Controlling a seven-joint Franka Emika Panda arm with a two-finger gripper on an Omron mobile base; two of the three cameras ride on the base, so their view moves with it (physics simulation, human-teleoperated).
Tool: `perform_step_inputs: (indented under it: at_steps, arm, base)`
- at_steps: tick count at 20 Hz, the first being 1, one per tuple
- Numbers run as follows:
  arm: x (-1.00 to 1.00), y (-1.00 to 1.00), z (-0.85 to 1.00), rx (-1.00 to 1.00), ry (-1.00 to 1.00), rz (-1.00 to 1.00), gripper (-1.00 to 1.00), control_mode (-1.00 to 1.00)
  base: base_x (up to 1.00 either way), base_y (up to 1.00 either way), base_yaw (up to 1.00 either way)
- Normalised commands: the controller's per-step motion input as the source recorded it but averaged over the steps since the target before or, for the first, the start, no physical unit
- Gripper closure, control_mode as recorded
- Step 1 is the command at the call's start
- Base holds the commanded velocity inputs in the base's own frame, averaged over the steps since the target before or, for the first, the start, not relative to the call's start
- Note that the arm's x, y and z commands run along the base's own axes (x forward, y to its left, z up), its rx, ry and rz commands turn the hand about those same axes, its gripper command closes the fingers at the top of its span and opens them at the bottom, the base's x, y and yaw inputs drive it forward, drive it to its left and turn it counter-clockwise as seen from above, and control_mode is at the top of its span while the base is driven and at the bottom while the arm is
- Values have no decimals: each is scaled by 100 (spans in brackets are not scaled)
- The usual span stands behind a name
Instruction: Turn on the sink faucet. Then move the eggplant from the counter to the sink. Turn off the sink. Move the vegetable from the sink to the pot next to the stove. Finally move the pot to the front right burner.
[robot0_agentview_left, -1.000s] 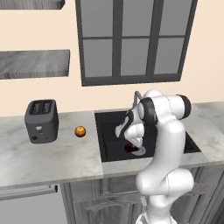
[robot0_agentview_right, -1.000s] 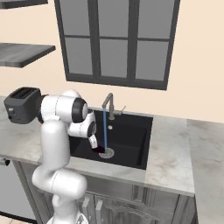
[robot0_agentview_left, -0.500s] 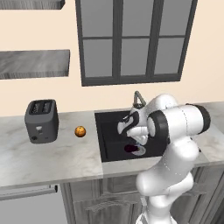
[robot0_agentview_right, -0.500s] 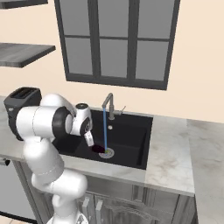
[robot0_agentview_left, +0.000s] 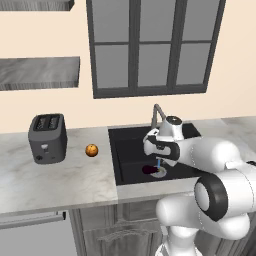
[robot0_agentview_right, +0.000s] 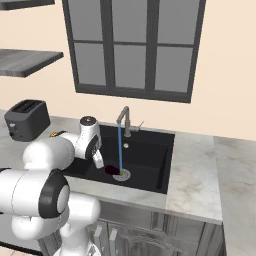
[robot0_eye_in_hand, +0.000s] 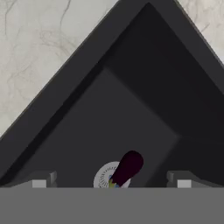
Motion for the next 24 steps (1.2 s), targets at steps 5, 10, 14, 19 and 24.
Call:
perform_step_inputs:
  at_steps: [5, 10, 14, 19, 24]
  arm:
    - [-20, -25, 5, 6, 0, 6, -100, -100]
    - [-31, -39, 53, 0, -16, 15, -100, -100]
    - [-20, -28, 55, -2, -14, 17, -100, -100]
    - [-1, -34, 35, -1, -14, 20, -100, -100]
    - [0, -38, 36, 0, -15, 18, -100, -100]
  base:
    - [0, 0, 0]
    - [0, 0, 0]
    - [0, 0, 0]
    - [0, 0, 0]
    - [0, 0, 0]
